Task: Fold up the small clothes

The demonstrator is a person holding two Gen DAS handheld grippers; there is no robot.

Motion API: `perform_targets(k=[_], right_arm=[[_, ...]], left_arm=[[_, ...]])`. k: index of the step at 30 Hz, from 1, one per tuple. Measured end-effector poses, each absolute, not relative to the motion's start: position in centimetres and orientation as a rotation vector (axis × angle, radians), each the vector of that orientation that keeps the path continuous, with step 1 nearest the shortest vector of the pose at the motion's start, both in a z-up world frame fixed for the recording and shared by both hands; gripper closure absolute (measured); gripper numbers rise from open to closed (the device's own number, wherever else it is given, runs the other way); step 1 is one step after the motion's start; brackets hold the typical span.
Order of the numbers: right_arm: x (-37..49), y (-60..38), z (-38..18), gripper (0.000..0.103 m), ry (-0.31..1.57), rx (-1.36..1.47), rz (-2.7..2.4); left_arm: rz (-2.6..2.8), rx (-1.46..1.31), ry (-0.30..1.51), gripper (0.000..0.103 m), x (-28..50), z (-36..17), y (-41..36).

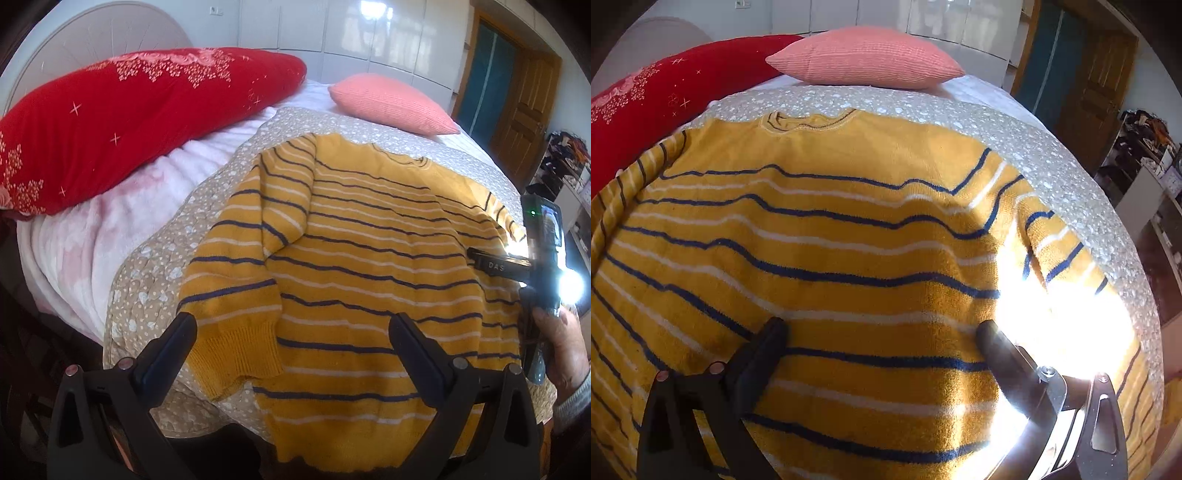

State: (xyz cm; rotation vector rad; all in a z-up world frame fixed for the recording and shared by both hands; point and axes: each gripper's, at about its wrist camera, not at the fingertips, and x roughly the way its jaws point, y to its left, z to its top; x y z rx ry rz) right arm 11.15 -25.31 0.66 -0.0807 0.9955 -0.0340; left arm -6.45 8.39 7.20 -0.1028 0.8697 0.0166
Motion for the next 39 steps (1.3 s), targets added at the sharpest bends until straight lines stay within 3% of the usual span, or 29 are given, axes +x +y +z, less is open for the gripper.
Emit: perform_targets(k=[23,32,33,34,36,37,39], right_arm=[[10.1,-26.2,0.5,0.000,0.941,-0.029,0.028],[10.1,-26.2,0.5,0.000,0.941,-0.029,0.027],[10.1,-26.2,0.5,0.000,0.942,-0.029,0.028],[10.1,-26.2,0.5,0.000,0.942,-0.029,0.028],[10.1,-26.2,0.5,0.000,0.942,-0.029,0.028],[10.1,-26.2,0.5,0.000,0.942,-0.029,0.028],[10.1,-26.2,0.5,0.000,0.942,-0.029,0.028]], left_arm=[[0.123,-0.123,0.875,0.000,-5.0,4.9,15.4],[-0.025,-0.064,0.912,0.000,-1.0,3.1,13.9],[-0.051,-0.049,0.923,0.011,-0.5,2.8,13.5],[-0.063,-0.042,0.938,0.044,0.0,2.5,13.2],[-0.050,-0.030,0.976,0.061,1.1,1.9,13.4],[-0.030,-0.048,0.963,0.083,1.4,2.2,14.0],[0.036,-0.087,0.958,0.082,2.5,2.8,16.0]])
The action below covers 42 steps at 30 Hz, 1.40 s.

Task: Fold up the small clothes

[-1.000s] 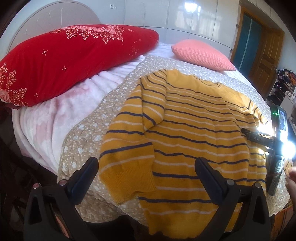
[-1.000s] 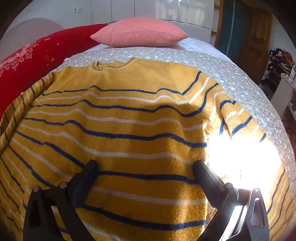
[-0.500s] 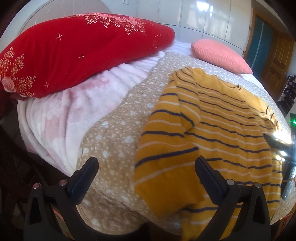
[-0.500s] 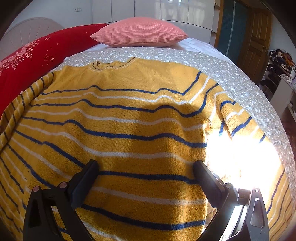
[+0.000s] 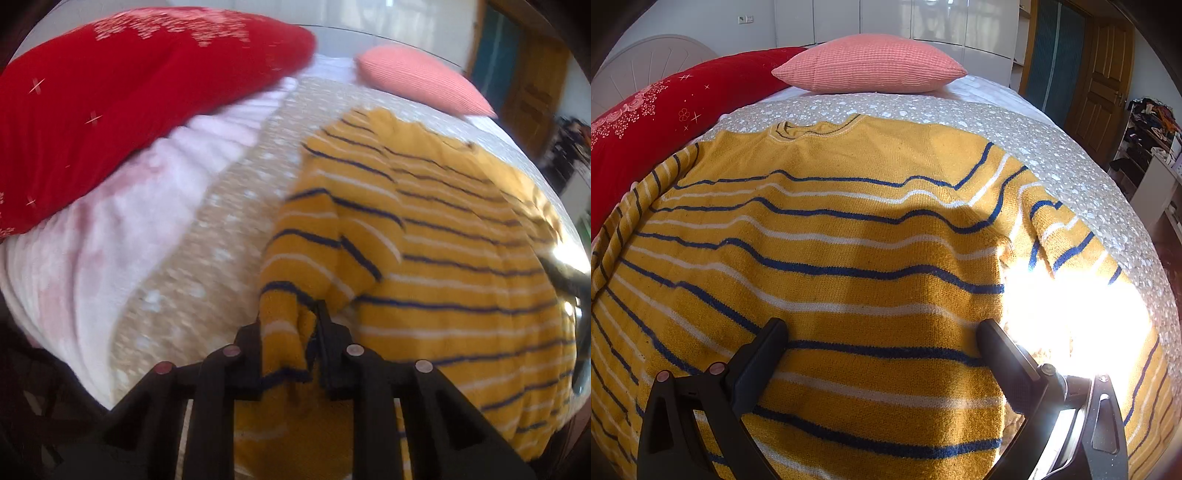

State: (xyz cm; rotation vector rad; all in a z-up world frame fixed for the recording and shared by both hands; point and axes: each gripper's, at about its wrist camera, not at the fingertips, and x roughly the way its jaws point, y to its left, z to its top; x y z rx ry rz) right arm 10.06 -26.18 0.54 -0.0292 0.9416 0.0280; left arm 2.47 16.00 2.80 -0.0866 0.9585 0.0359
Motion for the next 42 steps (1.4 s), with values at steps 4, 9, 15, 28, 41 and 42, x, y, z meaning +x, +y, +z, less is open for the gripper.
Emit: perform_targets(k=[4,9,15,28,41,42], right_arm=[[10.1,-26.2,0.5,0.000,0.942,-0.029,0.028],[10.1,-26.2,0.5,0.000,0.942,-0.030,0.028],[10.1,-26.2,0.5,0.000,0.942,-0.030,0.028],[10.0,-26.2,0.5,0.000,0.942,-0.030,0.029],[10.0,-26.2,0.5,0.000,0.942,-0.031,0.029],[10.0,-26.2,0.5,0.000,0.942,-0.031,0.029]], left_arm=[[0.247,-0.132,0.905,0.082,4.3,4.3,21.8],[0.421,-0.155,0.884,0.064,6.8,5.7,28.2],[0.439,-0.262,0.847,0.055,6.1,8.2,30.5],[0.126,-0.150,0.752,0.016,-0.9,10.9,14.5],[0.009,-0.028,0.940,0.016,-0.8,4.1,3.4],[0.009,-0.019,0.955,0.016,-0.8,3.6,3.0]])
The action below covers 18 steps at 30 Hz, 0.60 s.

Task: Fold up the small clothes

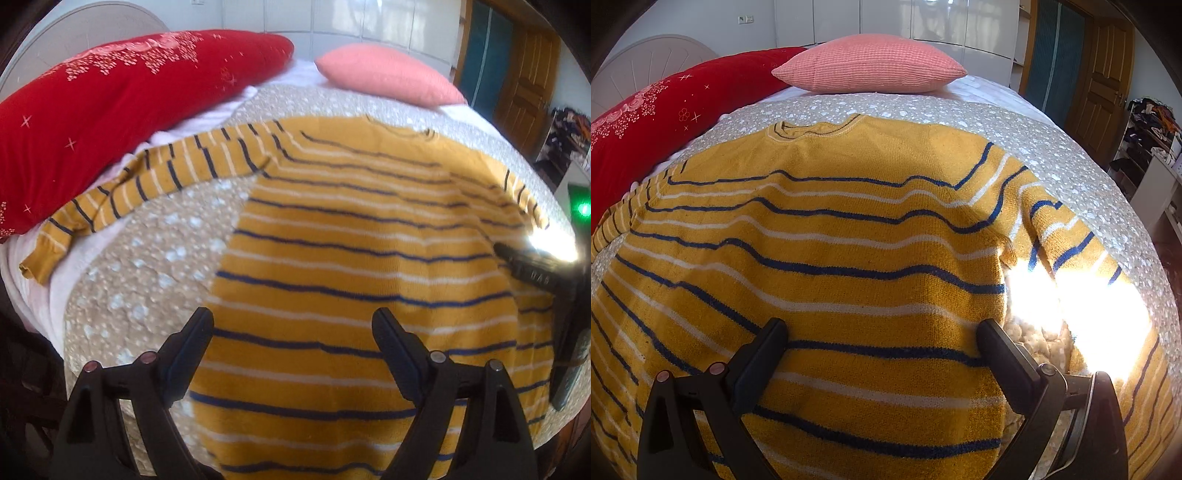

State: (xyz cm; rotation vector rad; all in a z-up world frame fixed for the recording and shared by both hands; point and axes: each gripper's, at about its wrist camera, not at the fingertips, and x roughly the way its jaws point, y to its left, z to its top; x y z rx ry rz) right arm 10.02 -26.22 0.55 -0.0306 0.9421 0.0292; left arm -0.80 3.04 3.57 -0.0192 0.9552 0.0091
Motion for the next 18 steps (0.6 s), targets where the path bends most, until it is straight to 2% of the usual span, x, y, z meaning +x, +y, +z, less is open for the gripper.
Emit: perform_targets(k=[4,18], right_arm=[[10.0,-26.2,0.6,0.000,0.942,-0.031,0.029],[10.0,-26.2,0.6,0.000,0.942,-0.031,0.029]], left_arm=[[0.021,-0.028,0.986,0.016,-0.7,2.3,2.9],[0.022,0.017,0.963,0.000,-0.7,1.1,2.1]])
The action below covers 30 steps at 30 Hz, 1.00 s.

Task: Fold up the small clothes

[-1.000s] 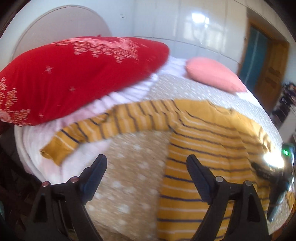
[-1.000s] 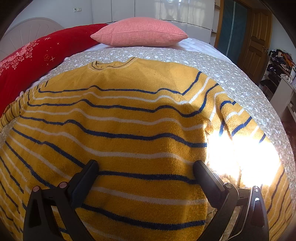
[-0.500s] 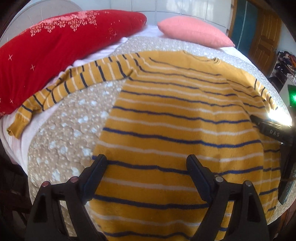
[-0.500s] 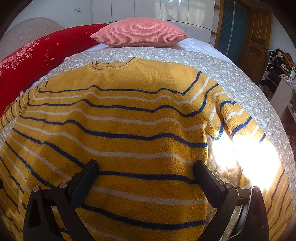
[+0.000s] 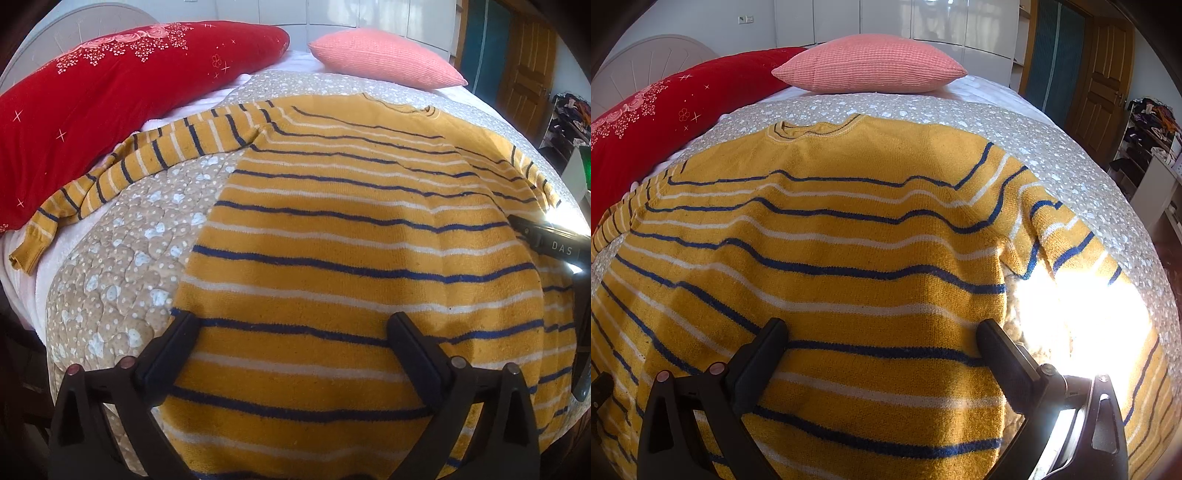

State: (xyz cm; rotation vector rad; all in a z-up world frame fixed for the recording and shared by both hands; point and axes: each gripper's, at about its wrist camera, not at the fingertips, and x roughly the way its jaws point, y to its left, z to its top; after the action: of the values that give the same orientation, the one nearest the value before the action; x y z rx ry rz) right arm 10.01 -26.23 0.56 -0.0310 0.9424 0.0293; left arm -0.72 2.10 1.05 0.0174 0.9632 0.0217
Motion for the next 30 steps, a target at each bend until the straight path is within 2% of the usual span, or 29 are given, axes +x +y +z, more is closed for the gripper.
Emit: perform_targets(k=[15,18,21,23,25,26,28,30], right_arm=[[10.9,-27.7,1.0,0.000,1.003,0.026,0.115],[9.5,-29.5,2.0,0.006,0.985,0.097,0.168],[6.0,-33.3,2.6,0.008,1.003,0.257,0.089],[2.8,-36.3,2.4,0.021,1.000,0.460,0.124],[-1.1,-38.7,2.4,0.044,0.948,0.587,0.119],[-2.9,-39.7,2.2,0.049,0.931,0.626,0.096],[-6.2,-41.6,1.7,0.069,0.899,0.693,0.044],[-9.5,-43.4,1.2,0.076,0.846,0.775,-0.023]], left_arm=[[-0.006,-0.007,0.964,0.000,-1.0,2.1,2.5],[-0.008,-0.035,0.931,0.000,-2.1,3.8,3.2],[0.006,-0.019,0.875,0.000,-3.3,5.7,3.6],[0.000,-0.026,0.854,0.000,-3.8,6.5,3.6],[-0.017,-0.045,0.851,0.000,-3.9,7.1,3.4],[-0.027,-0.055,0.855,0.000,-3.9,7.3,3.3],[-0.056,-0.079,0.862,0.000,-3.9,7.6,2.9],[-0.073,-0.083,0.864,0.000,-4.2,7.8,2.3]])
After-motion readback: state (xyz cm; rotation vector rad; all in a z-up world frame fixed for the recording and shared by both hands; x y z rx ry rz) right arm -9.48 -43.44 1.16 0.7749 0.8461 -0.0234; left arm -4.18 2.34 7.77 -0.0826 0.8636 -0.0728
